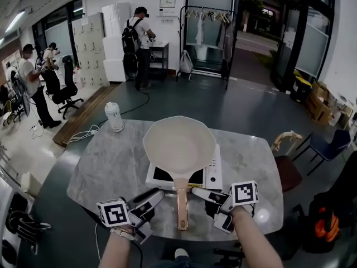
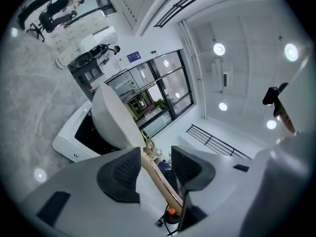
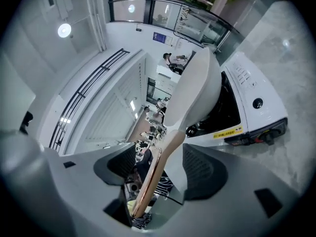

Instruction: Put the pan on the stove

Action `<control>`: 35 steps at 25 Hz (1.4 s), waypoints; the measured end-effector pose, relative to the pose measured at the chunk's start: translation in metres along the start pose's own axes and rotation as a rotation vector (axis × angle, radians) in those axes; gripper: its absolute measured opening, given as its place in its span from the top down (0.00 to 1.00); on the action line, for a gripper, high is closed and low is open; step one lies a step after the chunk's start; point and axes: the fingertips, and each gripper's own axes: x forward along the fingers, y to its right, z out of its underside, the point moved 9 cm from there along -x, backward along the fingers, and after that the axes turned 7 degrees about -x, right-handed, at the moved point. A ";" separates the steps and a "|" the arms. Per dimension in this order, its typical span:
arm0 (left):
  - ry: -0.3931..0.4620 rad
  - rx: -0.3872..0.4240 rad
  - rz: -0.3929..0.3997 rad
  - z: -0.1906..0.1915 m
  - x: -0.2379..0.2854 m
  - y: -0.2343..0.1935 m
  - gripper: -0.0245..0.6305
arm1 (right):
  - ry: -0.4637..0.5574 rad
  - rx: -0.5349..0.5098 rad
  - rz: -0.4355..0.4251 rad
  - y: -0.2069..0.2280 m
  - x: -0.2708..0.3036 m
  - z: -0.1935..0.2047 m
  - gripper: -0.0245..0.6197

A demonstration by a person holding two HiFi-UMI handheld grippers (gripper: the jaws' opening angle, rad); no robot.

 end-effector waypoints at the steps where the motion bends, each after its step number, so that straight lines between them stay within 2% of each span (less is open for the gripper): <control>1: 0.004 0.049 -0.006 -0.004 0.001 0.002 0.67 | 0.018 -0.006 0.017 -0.003 -0.003 -0.003 0.50; 3: 0.027 0.136 -0.022 -0.012 0.004 0.009 0.73 | 0.081 -0.032 0.038 -0.009 -0.010 -0.011 0.50; 6: 0.116 0.262 -0.083 -0.028 0.003 0.019 0.88 | 0.234 -0.082 0.058 -0.019 -0.022 -0.021 0.51; 9: 0.216 0.372 -0.115 -0.042 -0.004 0.029 0.92 | 0.331 -0.136 0.107 -0.025 -0.033 -0.022 0.68; 12: 0.293 0.492 -0.171 -0.052 -0.013 0.038 0.93 | 0.391 -0.207 0.155 -0.030 -0.042 -0.023 0.72; 14: 0.332 0.570 -0.219 -0.056 -0.017 0.043 0.93 | 0.436 -0.333 0.223 -0.036 -0.048 -0.025 0.80; 16: 0.351 0.647 -0.263 -0.056 -0.018 0.048 0.93 | 0.447 -0.507 0.307 -0.047 -0.050 -0.026 0.85; 18: 0.356 0.728 -0.313 -0.055 -0.018 0.052 0.93 | 0.446 -0.656 0.384 -0.055 -0.047 -0.024 0.86; 21: 0.361 0.831 -0.379 -0.056 -0.018 0.056 0.93 | 0.484 -0.810 0.464 -0.059 -0.041 -0.019 0.90; 25: 0.400 0.918 -0.391 -0.059 -0.021 0.066 0.93 | 0.495 -1.004 0.559 -0.064 -0.036 -0.013 0.91; 28: 0.435 0.956 -0.386 -0.059 -0.025 0.073 0.93 | 0.502 -1.104 0.601 -0.071 -0.037 -0.011 0.92; 31: 0.465 0.982 -0.372 -0.062 -0.028 0.080 0.94 | 0.517 -1.149 0.621 -0.076 -0.039 -0.012 0.92; 35: 0.463 1.012 -0.358 -0.062 -0.030 0.085 0.94 | 0.543 -1.160 0.630 -0.083 -0.043 -0.010 0.93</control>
